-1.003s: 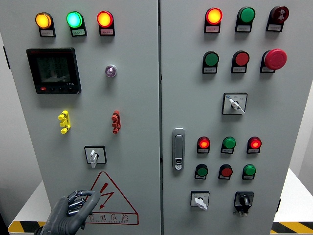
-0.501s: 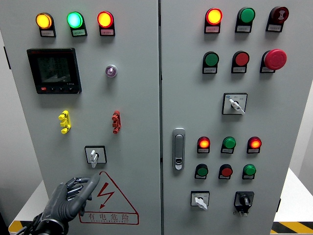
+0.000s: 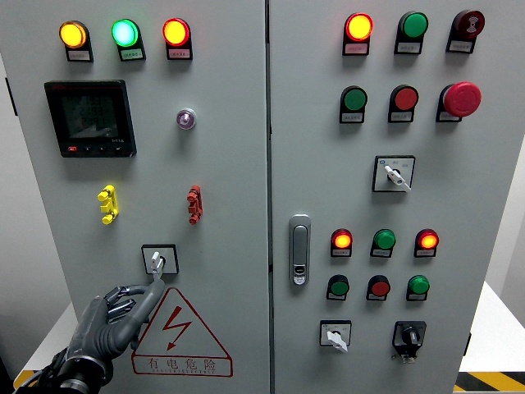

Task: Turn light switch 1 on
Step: 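Place the left hand fingers on the rotary switch knob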

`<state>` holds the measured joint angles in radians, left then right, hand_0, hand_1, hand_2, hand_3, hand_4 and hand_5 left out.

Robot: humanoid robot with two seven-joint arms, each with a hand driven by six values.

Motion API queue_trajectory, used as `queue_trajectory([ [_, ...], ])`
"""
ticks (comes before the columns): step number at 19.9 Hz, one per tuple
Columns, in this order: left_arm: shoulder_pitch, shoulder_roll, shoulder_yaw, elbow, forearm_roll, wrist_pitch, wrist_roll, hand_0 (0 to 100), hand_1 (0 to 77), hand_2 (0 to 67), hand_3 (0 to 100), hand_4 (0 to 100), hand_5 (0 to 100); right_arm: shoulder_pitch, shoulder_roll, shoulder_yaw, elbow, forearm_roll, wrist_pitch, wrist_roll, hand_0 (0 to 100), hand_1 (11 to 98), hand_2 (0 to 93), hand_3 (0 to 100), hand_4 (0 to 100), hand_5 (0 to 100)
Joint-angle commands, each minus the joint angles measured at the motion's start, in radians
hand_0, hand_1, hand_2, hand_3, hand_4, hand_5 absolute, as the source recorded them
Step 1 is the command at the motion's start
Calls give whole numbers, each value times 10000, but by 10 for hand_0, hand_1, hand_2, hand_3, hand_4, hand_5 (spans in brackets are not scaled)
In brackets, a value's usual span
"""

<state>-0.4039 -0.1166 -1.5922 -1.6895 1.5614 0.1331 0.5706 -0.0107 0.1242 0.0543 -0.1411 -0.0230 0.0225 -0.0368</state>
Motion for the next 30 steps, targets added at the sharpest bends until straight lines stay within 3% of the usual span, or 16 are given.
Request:
queue_trajectory([
  [1,-41,0,30,-10,17,80,0,0,581,416,867,1000,973,-1,-14,9,0,0,4,0,0,195,0,198,194,105],
  [5,-271,1,46,5,32,218,0,0,612,416,863,1000,966,-1,1,-6,0,0,4,0,0,197,0,198,194,105],
  [14,-639,1,122,51,93,632,229,0,577,418,866,1000,955,-1,1,-6,0,0,5,0,0,194,0,198,194,105],
  [30,-1084,47,214,51,232,663,1289,0,560,454,882,1000,949,-1,1,9,0,0,5,0,0,199,0,198,194,104],
])
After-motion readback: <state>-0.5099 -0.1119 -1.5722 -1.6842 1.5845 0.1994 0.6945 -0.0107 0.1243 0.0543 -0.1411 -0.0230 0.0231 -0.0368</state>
